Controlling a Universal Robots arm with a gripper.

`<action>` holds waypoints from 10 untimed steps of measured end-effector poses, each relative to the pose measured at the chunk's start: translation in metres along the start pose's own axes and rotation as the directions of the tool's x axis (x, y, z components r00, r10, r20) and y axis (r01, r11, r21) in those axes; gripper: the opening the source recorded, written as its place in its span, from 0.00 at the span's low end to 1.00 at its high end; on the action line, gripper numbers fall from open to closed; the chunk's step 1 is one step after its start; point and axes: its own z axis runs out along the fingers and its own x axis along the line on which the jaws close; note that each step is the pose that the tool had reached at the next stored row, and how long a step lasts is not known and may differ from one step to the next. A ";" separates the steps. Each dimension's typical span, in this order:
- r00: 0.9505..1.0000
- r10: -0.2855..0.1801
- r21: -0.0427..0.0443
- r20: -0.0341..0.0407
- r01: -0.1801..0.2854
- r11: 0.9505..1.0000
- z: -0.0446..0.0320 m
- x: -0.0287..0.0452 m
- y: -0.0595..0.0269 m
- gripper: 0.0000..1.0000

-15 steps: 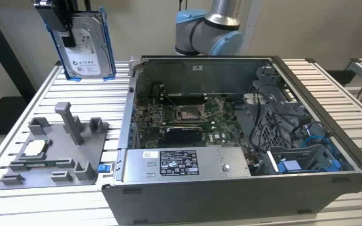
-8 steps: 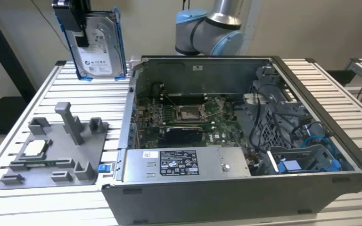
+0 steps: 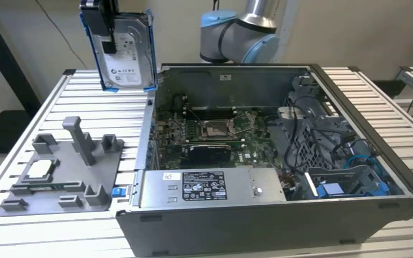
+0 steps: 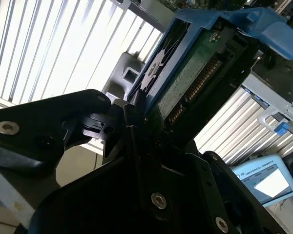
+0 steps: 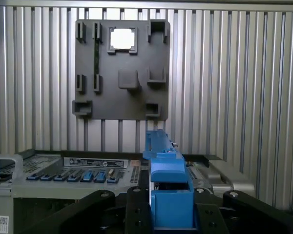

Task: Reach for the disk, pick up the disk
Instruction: 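Pick up the disk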

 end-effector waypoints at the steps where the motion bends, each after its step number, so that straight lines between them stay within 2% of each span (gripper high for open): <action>1: 1.000 0.000 -0.001 0.000 0.000 1.000 -0.0001 0.0001 -0.0038 0.00; 10: 1.000 0.000 -0.005 0.000 0.000 1.000 -0.0011 0.0006 -0.0364 0.00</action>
